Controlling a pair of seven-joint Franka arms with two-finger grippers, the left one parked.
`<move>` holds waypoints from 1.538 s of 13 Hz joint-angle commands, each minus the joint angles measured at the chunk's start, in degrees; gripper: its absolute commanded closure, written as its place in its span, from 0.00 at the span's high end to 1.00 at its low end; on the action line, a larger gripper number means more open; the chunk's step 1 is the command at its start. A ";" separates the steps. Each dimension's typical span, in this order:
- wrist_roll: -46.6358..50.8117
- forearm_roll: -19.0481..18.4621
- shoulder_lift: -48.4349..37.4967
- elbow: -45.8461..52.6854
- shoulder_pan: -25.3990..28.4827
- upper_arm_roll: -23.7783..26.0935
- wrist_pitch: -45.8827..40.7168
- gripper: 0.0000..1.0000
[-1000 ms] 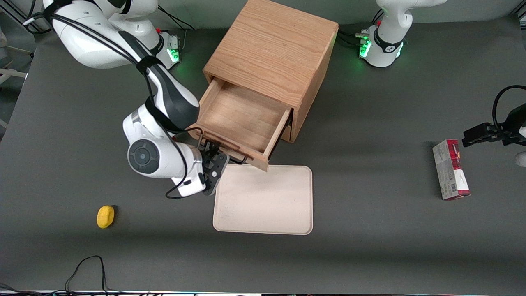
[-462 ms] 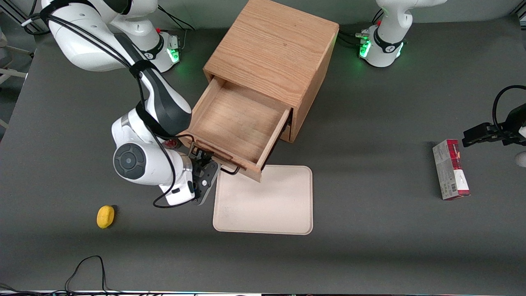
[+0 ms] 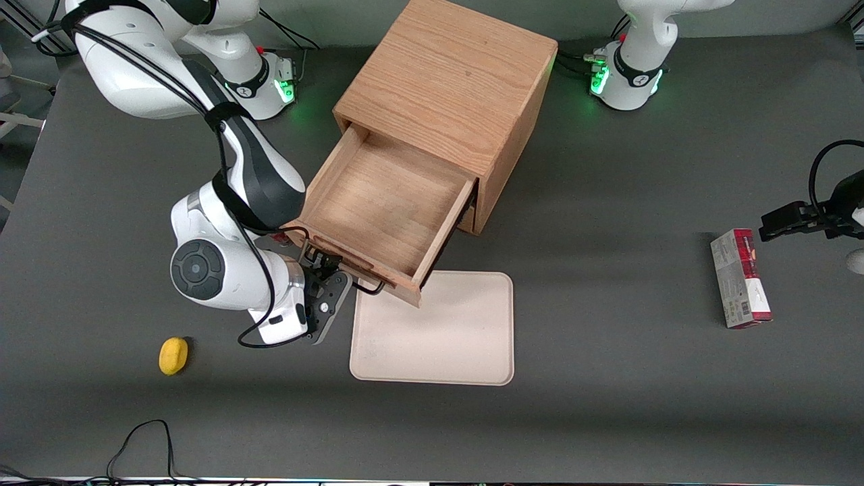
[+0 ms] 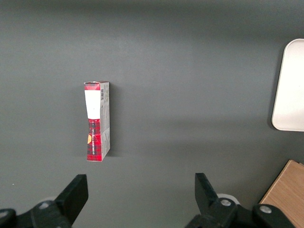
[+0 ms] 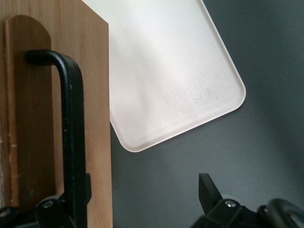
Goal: Open upper drawer
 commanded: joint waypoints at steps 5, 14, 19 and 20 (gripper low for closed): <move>-8.75 5.51 3.28 4.45 0.12 -0.56 0.26 1.00; -5.43 9.63 -15.67 3.50 -0.14 -14.14 -8.50 1.00; 20.58 10.36 -36.92 -19.04 -0.14 -26.47 -14.77 1.00; 29.63 8.87 -41.58 -24.06 -0.14 -26.74 -14.85 1.00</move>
